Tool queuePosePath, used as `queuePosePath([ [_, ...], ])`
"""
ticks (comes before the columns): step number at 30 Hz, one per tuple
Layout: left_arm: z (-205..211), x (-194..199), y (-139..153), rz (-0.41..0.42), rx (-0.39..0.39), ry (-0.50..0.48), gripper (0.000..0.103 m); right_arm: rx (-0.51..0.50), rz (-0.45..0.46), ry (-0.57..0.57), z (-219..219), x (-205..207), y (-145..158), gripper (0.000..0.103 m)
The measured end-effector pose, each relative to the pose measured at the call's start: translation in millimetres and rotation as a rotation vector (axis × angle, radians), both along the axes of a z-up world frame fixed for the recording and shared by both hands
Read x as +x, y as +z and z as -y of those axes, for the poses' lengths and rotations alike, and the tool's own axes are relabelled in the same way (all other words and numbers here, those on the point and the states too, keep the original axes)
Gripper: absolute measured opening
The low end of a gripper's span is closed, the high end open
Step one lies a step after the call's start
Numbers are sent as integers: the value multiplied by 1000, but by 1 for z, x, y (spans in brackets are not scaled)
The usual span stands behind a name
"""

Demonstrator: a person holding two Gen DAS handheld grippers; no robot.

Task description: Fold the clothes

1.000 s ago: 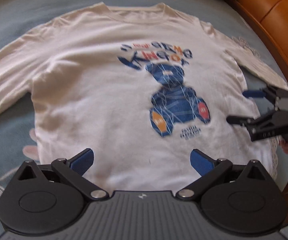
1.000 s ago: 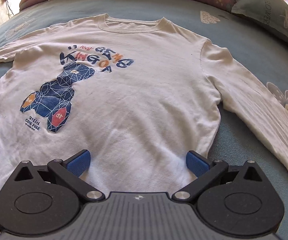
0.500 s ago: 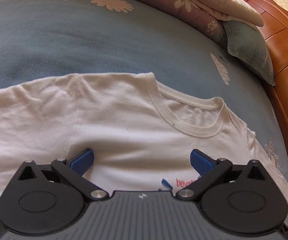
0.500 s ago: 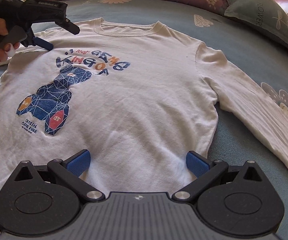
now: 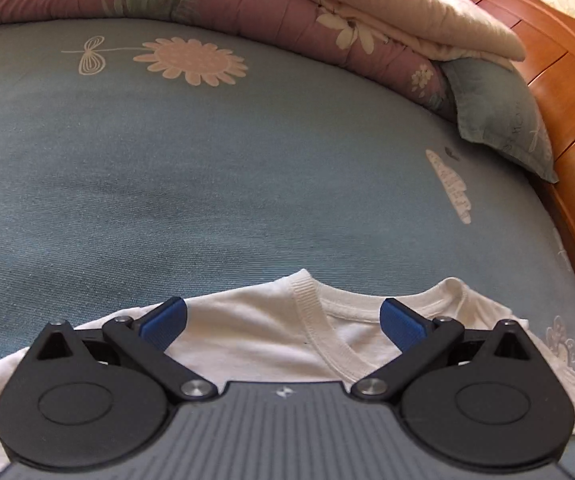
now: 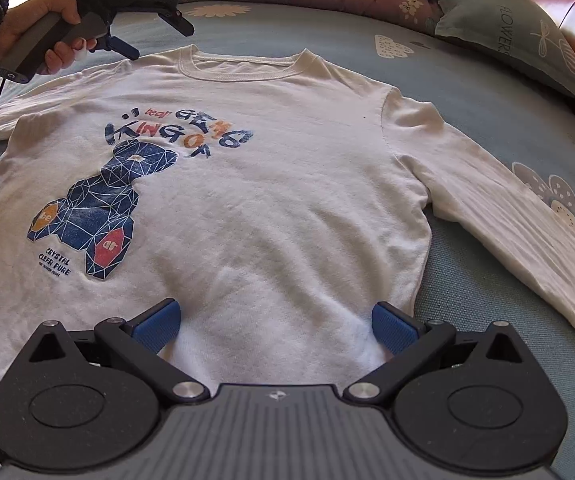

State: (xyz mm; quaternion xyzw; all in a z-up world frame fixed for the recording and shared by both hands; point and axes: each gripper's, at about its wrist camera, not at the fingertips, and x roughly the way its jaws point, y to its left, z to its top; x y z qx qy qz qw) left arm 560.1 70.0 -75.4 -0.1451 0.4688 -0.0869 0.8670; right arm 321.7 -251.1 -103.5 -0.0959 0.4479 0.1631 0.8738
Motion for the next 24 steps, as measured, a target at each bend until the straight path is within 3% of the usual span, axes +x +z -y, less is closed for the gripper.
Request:
queuePosePath([
  [5, 10, -30, 6, -33, -24, -79, 102, 5, 12, -3, 0, -2, -1, 103],
  [7, 19, -29, -1, -37, 11, -110, 102, 6, 16, -2, 1, -3, -1, 103],
  [16, 23, 38, -16, -13, 52, -48, 102, 14, 39, -5, 2, -6, -2, 103],
  [24, 34, -16, 16, 31, 110, -200, 102, 21, 54, 39, 5, -7, -2, 103],
])
